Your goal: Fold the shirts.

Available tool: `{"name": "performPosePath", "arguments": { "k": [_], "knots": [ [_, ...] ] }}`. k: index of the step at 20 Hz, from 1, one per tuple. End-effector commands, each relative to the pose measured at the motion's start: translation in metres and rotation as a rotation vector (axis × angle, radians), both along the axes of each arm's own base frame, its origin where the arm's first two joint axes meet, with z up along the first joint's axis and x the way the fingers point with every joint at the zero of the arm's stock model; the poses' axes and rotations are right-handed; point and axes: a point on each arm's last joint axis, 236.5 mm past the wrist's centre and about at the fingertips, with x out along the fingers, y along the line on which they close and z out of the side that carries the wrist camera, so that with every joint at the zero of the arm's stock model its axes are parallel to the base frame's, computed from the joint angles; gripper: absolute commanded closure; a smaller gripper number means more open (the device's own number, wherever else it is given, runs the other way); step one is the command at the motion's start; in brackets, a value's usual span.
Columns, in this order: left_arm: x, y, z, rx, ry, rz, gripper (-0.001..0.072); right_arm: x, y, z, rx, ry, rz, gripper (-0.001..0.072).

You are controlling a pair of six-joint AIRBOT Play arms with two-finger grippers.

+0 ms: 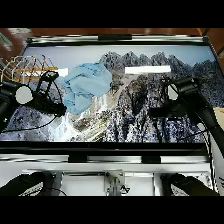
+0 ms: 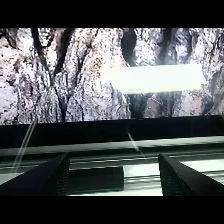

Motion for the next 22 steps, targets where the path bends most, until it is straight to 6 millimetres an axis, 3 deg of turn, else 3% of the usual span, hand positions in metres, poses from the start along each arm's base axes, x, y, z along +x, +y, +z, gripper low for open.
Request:
{"name": "performPosePath", "arguments": {
  "k": [1,14,17,20,22],
  "knots": [
    [0.000,0.000,0.000,0.001,0.001,0.000,0.0304,0.000,0.000,0.000,0.000,0.001,0.000,0.0046],
    [0.000,0.000,0.000,0.001,0.001,0.000,0.0304,0.000,0.000,0.000,0.000,0.000,0.000,0.0047],
    [0.000,0.000,0.000,0.000,-0.001,0.000,0.0304,0.012,0.005,0.000,0.020,-0.049,0.006,0.0046],
    [0.016,-0.008,0.005,-0.033,-0.070,-0.002,0.0304,0.007,0.009,-0.001,0.039,-0.030,0.002,0.0047],
    [0.028,-0.026,0.012,-0.115,-0.122,-0.001,0.0304,0.001,0.008,-0.001,0.032,-0.006,0.001,0.0047]
  ]
}}
